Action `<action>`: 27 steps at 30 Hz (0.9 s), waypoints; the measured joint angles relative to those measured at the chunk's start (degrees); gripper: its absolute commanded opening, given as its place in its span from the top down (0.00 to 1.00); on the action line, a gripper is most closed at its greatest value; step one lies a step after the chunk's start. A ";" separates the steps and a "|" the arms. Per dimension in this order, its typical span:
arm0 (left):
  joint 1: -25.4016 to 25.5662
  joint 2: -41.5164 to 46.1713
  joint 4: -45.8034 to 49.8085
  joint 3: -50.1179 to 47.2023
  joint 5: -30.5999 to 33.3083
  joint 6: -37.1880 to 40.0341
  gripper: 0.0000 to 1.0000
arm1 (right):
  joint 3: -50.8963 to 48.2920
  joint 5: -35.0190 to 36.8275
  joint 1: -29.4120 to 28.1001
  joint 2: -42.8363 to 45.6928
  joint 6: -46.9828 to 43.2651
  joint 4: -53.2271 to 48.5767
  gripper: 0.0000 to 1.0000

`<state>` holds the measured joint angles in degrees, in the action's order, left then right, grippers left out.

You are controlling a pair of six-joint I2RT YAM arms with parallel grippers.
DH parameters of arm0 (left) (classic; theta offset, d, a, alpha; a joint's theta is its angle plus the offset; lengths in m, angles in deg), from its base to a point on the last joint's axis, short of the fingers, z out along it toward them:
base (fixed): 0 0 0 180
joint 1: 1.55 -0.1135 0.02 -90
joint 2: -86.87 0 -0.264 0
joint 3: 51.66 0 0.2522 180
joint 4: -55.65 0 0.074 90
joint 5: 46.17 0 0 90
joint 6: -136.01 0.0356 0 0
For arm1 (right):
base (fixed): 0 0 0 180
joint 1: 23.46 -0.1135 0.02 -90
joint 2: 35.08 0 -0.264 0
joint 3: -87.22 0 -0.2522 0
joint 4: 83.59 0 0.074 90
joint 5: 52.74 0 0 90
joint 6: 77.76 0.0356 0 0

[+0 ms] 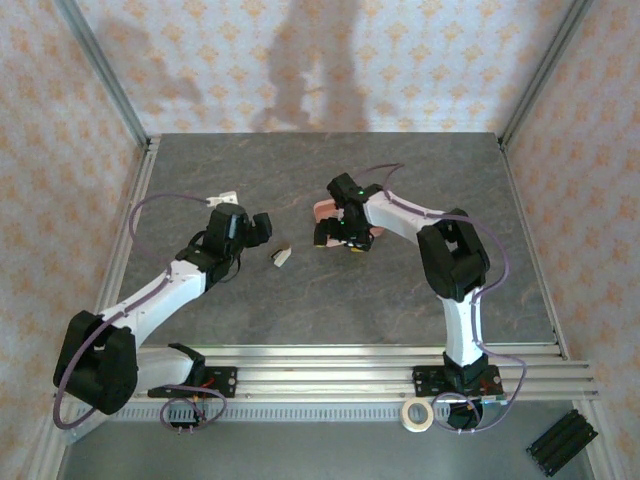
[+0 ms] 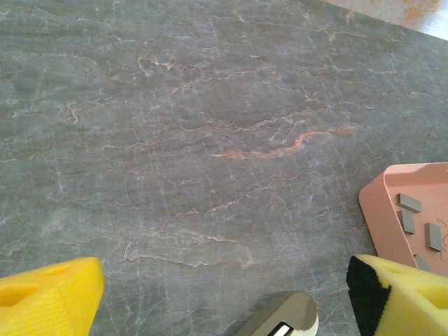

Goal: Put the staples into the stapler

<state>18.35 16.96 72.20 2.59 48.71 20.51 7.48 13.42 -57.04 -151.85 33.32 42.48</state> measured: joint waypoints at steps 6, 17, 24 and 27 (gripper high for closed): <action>0.00 0.02 0.94 0.57 -2.32 -0.09 0.13 | -3.21 -1.57 0.00 3.98 0.26 0.09 0.12; 0.28 0.57 1.36 0.72 -7.34 -1.05 0.15 | -21.86 4.85 6.71 29.73 6.64 -1.31 0.11; 1.49 -0.13 1.92 1.01 -9.97 -1.40 0.15 | -33.77 6.71 26.71 38.29 9.16 -4.70 0.15; 1.73 -0.37 1.92 1.09 -10.43 -1.62 0.15 | -36.72 8.35 31.98 40.26 9.16 -6.08 0.16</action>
<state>20.07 16.59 74.13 3.68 38.29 18.90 -29.24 21.77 -25.07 -111.59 42.48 36.41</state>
